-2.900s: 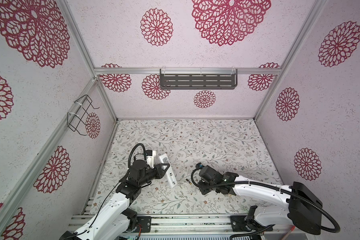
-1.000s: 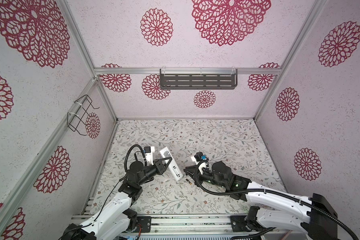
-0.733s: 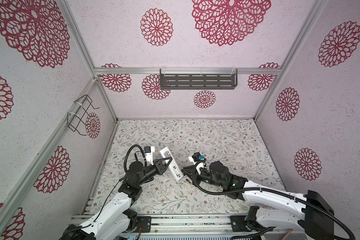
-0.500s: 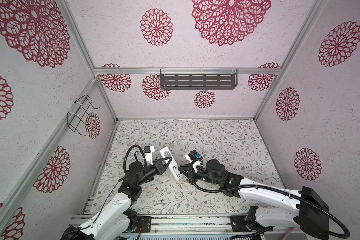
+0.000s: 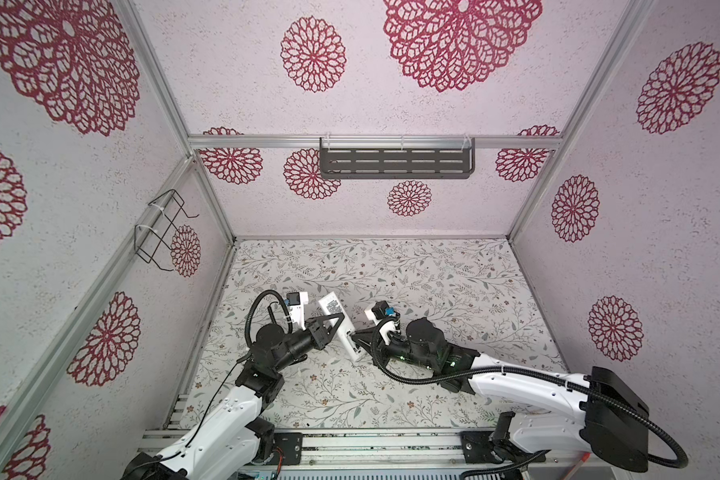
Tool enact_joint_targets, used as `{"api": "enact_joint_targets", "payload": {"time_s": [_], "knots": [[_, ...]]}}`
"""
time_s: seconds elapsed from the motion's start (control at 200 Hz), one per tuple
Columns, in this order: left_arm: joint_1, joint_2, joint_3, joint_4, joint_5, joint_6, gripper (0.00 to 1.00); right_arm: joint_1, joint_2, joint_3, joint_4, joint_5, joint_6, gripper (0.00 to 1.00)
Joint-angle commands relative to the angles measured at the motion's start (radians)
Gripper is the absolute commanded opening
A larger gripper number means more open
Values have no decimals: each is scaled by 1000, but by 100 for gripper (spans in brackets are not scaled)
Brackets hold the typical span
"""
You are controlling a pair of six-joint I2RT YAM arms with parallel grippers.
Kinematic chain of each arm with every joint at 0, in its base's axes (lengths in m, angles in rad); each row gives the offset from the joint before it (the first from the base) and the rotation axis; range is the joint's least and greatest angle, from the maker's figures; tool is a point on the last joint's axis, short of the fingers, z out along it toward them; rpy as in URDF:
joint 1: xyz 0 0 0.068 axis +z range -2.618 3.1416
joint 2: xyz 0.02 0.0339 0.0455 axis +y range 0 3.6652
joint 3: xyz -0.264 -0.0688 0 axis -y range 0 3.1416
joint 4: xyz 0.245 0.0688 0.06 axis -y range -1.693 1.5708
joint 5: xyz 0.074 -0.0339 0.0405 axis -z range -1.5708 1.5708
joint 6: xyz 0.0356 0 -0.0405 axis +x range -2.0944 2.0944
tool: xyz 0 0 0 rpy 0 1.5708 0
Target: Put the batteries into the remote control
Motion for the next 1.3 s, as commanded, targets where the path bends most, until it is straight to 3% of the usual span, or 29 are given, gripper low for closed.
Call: {"api": "enact_joint_targets", "payload": {"time_s": [0.0, 1.116, 1.296], "knots": [[7, -19, -11, 46, 9, -7, 0, 6, 2, 28, 72, 8, 10, 0], [8, -37, -26, 72, 0, 1, 0, 24, 97, 65, 66, 5, 26, 0], [7, -52, -37, 102, 3, -2, 0, 27, 102, 76, 58, 2, 24, 8]]}}
